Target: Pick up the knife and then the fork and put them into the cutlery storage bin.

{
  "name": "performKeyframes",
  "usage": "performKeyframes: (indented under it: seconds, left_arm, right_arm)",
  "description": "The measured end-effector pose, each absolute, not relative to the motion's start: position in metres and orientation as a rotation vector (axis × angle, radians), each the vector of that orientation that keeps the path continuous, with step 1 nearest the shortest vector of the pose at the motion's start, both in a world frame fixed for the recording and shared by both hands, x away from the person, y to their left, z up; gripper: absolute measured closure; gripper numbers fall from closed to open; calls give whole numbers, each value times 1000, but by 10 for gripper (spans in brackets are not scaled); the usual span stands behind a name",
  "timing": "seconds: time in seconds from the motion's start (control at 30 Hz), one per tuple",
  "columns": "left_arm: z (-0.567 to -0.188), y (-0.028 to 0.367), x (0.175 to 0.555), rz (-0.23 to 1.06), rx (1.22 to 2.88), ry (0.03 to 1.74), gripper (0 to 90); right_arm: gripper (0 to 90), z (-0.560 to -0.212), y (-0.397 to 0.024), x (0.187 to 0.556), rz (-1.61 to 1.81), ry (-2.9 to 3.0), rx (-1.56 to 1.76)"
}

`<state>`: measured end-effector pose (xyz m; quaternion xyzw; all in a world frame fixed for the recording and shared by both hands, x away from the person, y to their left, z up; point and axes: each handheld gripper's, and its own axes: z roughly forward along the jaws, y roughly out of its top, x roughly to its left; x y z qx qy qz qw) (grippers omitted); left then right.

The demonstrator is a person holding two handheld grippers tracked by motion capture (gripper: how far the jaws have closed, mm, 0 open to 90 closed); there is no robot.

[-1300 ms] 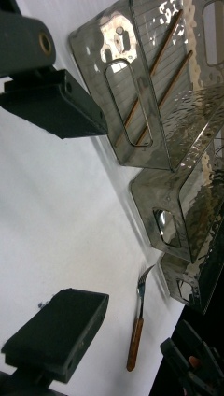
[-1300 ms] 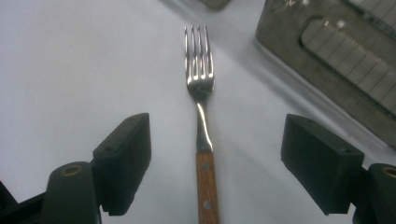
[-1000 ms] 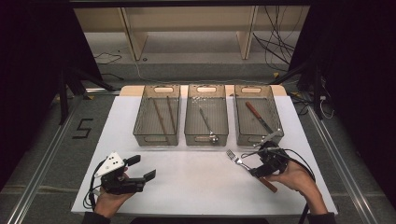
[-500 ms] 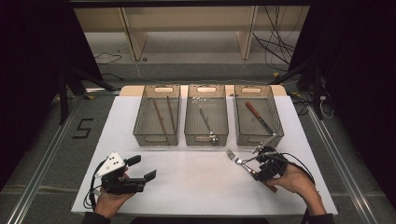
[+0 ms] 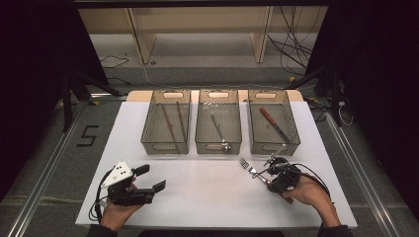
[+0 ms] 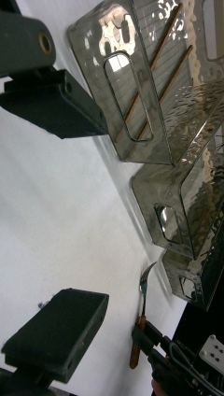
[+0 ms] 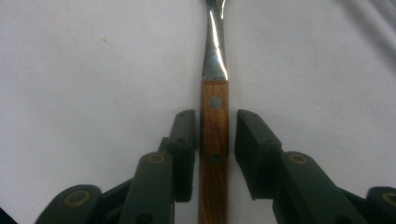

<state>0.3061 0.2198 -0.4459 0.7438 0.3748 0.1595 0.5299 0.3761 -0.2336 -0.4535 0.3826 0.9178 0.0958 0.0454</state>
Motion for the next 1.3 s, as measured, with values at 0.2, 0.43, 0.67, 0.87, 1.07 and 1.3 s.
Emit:
performKeyframes:
  seconds: [0.2,0.43,0.67,0.87,1.07,1.3]
  left_arm:
    - [-446,219,306,379,1776,893,155]
    - [-446,219,306,379,1779,891,155]
    - [-446,219,306,380,1778,892,155]
    - [-446,219,306,381,1780,892,155]
    - [-446,219,306,382,1780,892,155]
    - [-446,219,306,381,1780,892,155]
  right_arm:
    - [746,-454,-231,376,270,2805,1154]
    - [765,-454,-229,377,259,2801,1181]
    - [772,-452,-232,378,279,2804,1219]
    - [773,-446,-238,377,316,2803,1210]
    - [773,-440,-241,376,368,2802,1201]
    - [772,-427,-242,373,476,2791,1171]
